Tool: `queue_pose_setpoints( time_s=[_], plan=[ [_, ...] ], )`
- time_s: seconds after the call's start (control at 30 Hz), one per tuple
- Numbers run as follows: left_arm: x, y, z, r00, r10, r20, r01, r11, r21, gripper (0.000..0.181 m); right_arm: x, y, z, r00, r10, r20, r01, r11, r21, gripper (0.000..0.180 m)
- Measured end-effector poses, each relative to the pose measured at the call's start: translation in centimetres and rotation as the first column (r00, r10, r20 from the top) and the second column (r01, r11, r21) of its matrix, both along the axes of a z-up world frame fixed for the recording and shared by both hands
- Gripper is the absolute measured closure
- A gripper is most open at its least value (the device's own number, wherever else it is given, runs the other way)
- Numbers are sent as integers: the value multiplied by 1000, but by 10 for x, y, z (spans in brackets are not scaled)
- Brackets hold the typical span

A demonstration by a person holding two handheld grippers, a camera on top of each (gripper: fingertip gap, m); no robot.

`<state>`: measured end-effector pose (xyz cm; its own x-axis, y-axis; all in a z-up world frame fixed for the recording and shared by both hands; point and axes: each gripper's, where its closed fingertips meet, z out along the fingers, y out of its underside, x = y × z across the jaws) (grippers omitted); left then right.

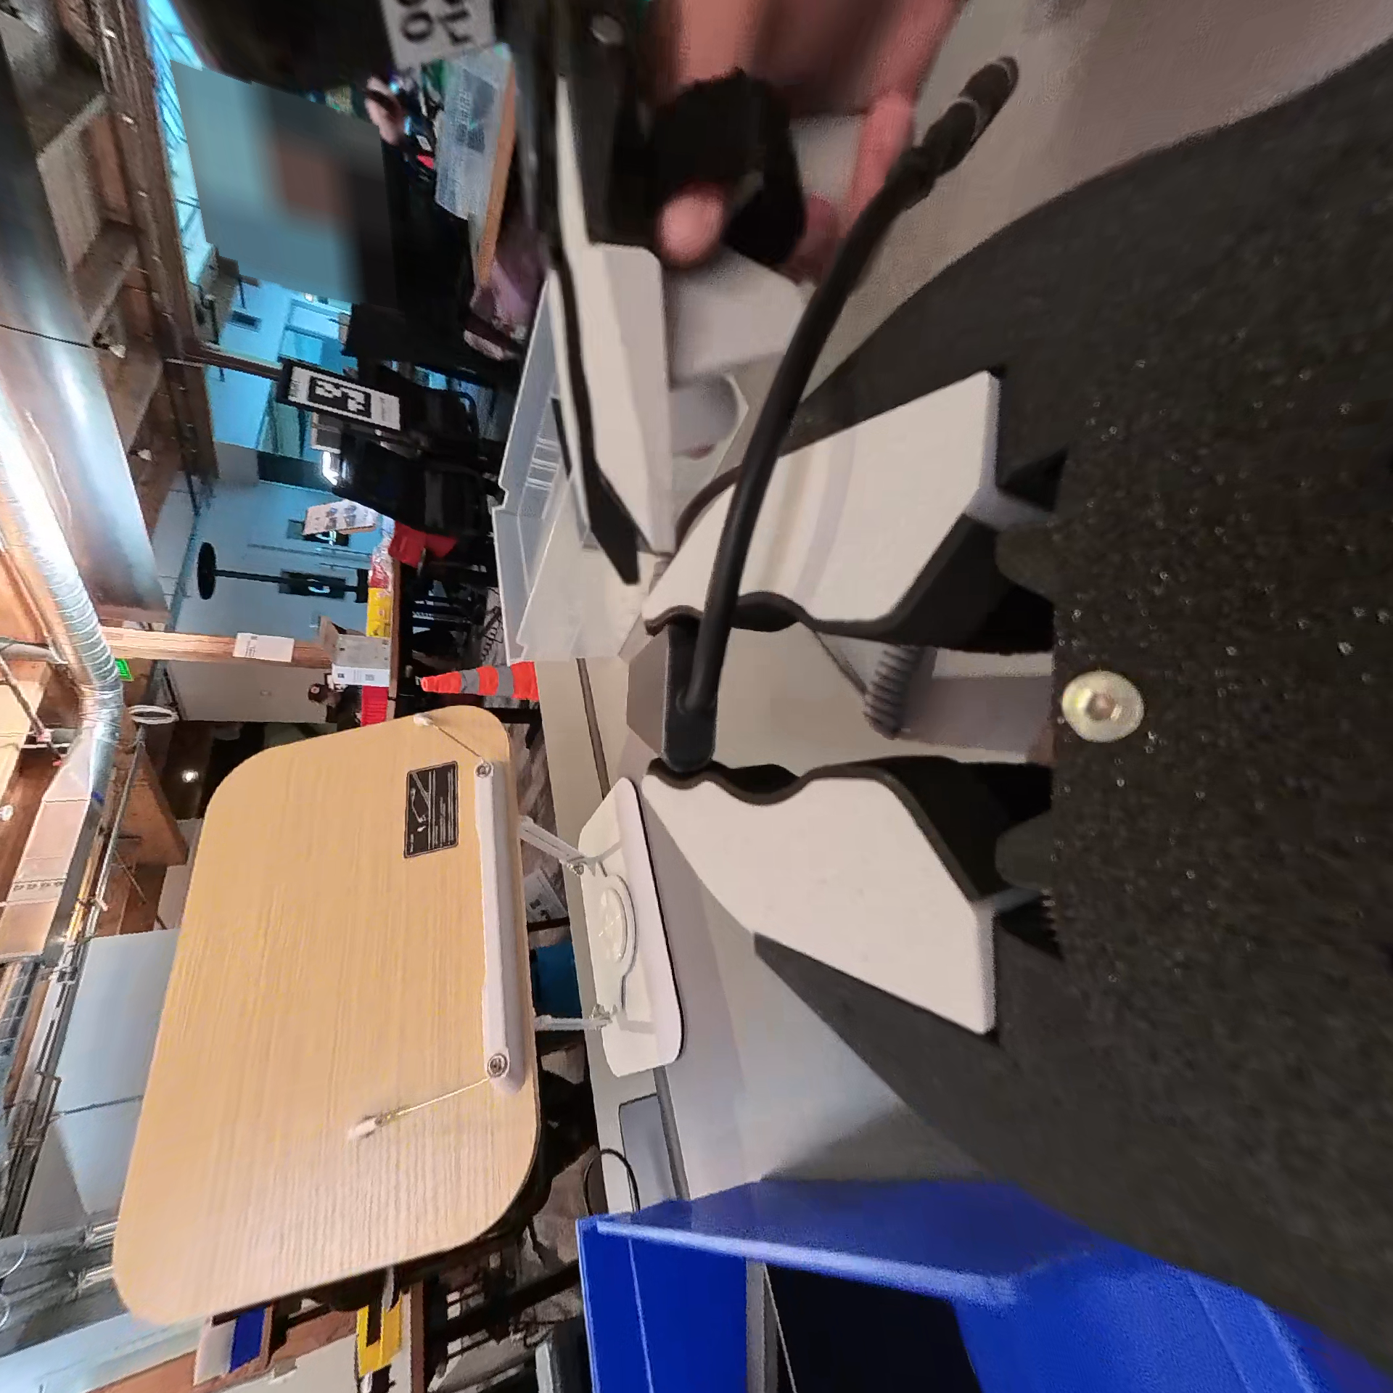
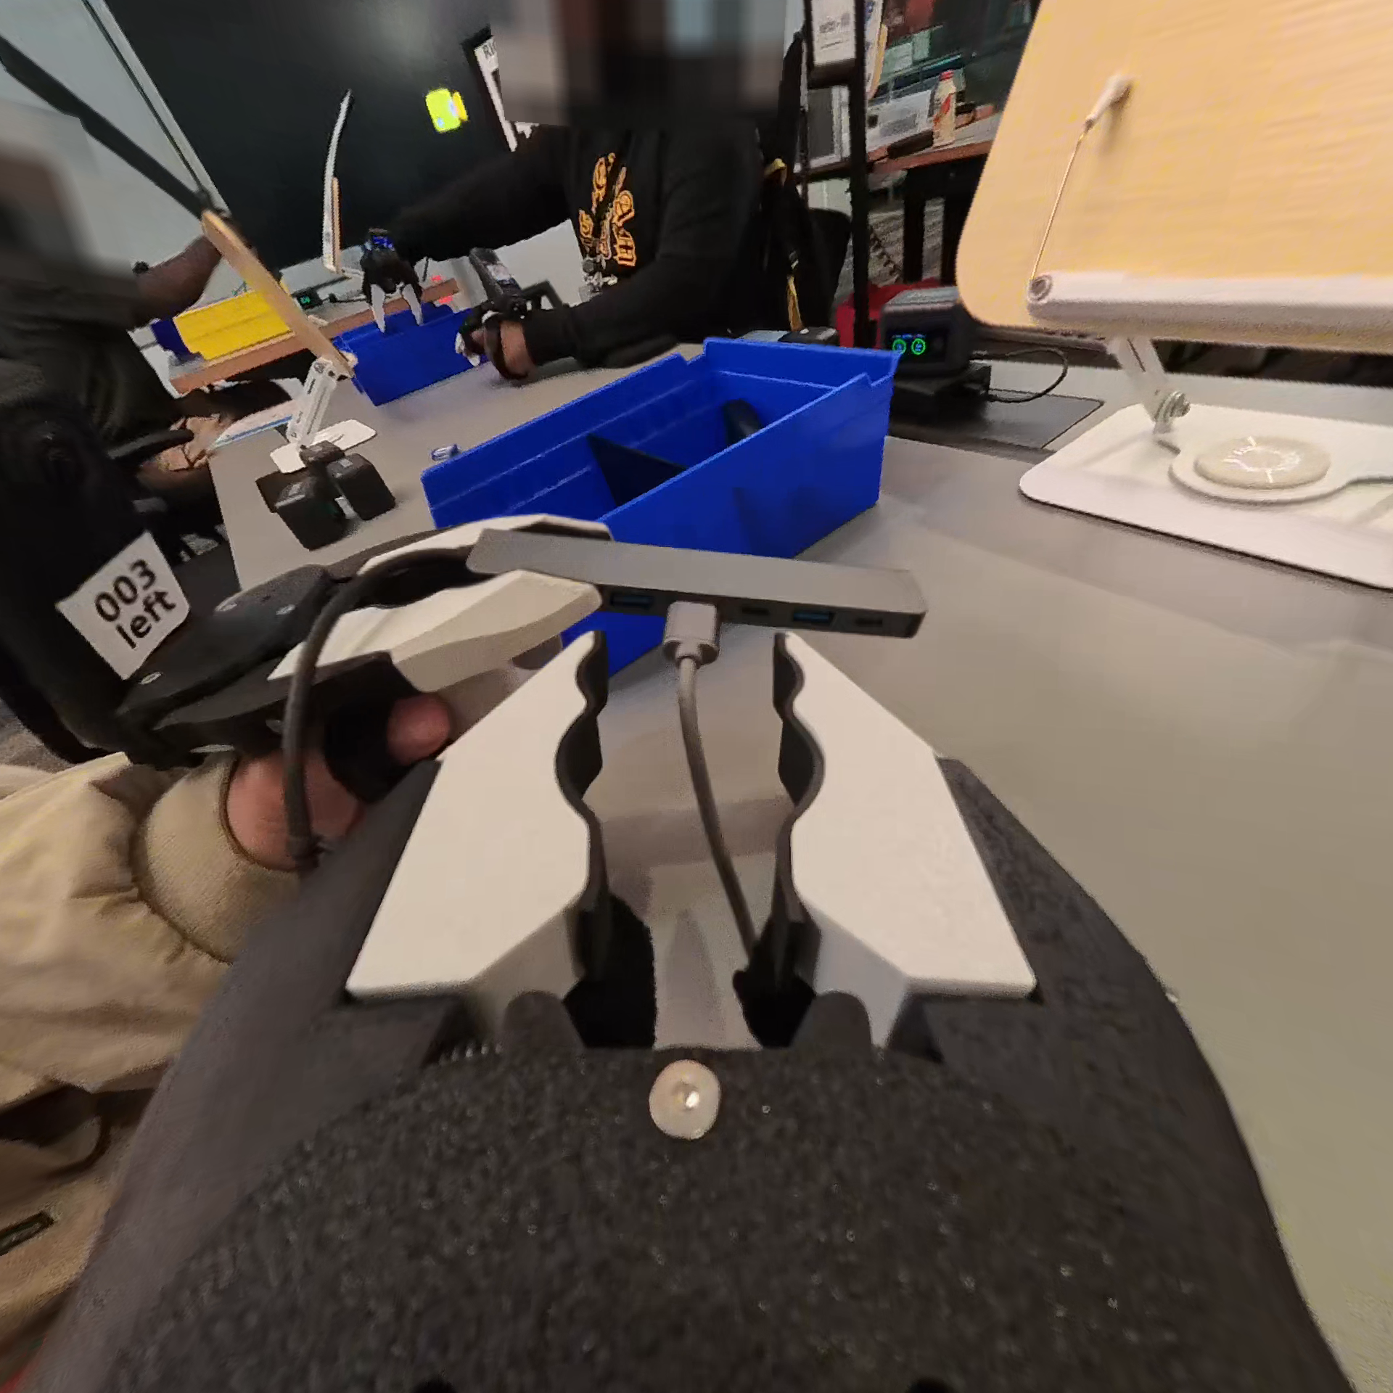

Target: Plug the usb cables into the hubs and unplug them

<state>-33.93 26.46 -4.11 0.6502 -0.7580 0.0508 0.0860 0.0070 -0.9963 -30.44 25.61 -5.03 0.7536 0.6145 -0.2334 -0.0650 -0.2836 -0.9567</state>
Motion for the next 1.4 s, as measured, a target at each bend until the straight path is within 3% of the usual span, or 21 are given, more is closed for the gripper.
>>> queue_pose_setpoints(
  time_s=[0.3,0.5,0.6,0.8,0.9,0.97,1.03,1.1,1.2,1.3,1.4],
  plan=[
    [15,-12,5,1000,-25,-2,25,998,49,149,1,2,-2,998,-47,-30,48,997,58,163],
    [14,-14,7,992,10,-125,12,985,172,149,2,0,0,1000,-19,5,19,999,47,164],
    [12,-13,4,991,-3,-133,21,990,138,148,2,-2,-1,999,35,8,-35,999,5,164],
    [16,-11,0,976,76,-203,-40,984,173,148,7,-1,-5,1000,-25,1,25,999,-36,164],
    [-35,36,0,942,299,-154,-288,953,89,149,22,-5,-1,997,-81,-2,81,997,-1,164],
    [-59,48,11,962,263,-69,-259,964,57,149,36,-11,4,997,-68,-45,68,998,-7,164],
    [-51,38,16,960,248,-134,-230,964,135,149,51,-10,9,997,-63,-39,62,998,-15,164],
    [-30,21,12,979,155,-135,-137,981,135,149,68,-7,38,997,-41,-59,43,999,32,164],
    [-11,10,-2,988,49,-143,-35,995,94,149,95,-13,111,999,-22,-24,25,991,131,164],
    [-6,7,-6,989,28,-147,-15,996,89,149,130,-29,188,995,-98,-24,101,952,289,164],
    [-6,7,-8,991,17,-134,-9,998,61,149,165,-37,230,984,-172,-42,176,915,363,165]
  ],
)
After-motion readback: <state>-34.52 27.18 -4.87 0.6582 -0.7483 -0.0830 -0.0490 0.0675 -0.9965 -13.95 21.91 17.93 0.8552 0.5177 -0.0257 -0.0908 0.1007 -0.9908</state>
